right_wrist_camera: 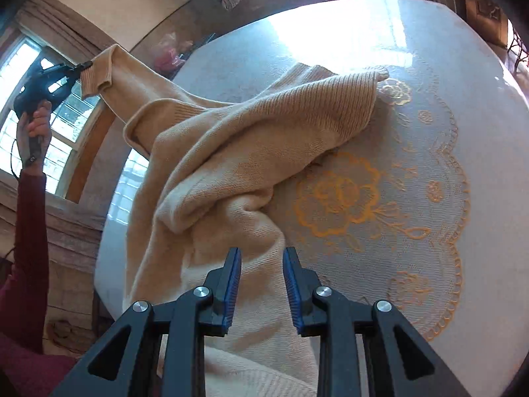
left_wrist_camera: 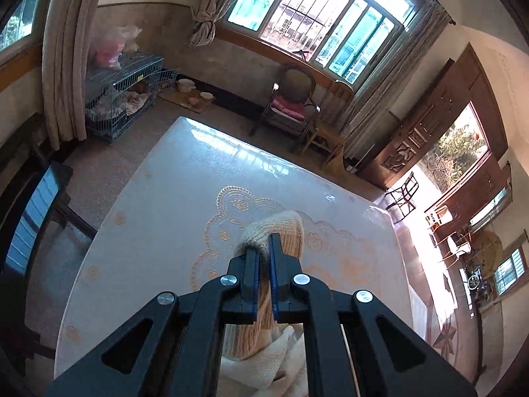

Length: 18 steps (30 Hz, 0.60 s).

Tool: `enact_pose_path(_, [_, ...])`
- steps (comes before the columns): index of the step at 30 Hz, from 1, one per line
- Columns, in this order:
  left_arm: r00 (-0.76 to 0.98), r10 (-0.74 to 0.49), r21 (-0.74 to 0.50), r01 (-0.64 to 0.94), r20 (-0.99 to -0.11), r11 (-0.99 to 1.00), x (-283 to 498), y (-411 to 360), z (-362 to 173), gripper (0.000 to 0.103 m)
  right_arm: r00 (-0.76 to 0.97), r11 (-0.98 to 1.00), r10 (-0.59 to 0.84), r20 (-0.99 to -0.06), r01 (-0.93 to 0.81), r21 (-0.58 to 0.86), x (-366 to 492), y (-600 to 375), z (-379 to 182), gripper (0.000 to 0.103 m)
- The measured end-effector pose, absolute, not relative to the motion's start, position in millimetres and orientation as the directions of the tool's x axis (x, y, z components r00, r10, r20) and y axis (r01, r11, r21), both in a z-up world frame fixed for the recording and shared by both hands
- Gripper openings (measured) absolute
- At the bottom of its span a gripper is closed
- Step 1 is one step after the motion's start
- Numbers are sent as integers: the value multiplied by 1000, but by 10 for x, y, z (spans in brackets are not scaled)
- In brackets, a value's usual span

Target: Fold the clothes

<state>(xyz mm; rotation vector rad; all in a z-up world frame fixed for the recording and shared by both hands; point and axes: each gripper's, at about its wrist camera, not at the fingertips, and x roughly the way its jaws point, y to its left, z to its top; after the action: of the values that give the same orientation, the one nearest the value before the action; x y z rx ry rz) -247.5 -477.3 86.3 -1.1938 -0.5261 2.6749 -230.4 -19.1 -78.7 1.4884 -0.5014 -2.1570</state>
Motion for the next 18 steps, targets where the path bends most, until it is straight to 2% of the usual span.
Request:
enact_pose_path(4, [-642, 268, -337, -16, -718, -941, -2352, -4624, 853, 5, -262, -704, -708, -656, 347, 620, -2701, -907, -522, 30])
enact_pose_path(6, [-638, 291, -365, -17, -713, -931, -2287, -4680, 849, 5, -229, -652, -753, -617, 386, 652, -2977, -1261, -505, 30])
enact_pose_path(12, [-641, 330, -414, -21, -693, -910, -2092, -4903, 894, 5, -64, -449, -894, -444, 159, 879, -3780, -2036, -1072, 33])
enact_pose_path(18, [-636, 348, -405, -60, -689, -912, -1923, -4968, 899, 5, -113, -345, -934, -338, 48, 938, -4054, -2295, -1405, 37])
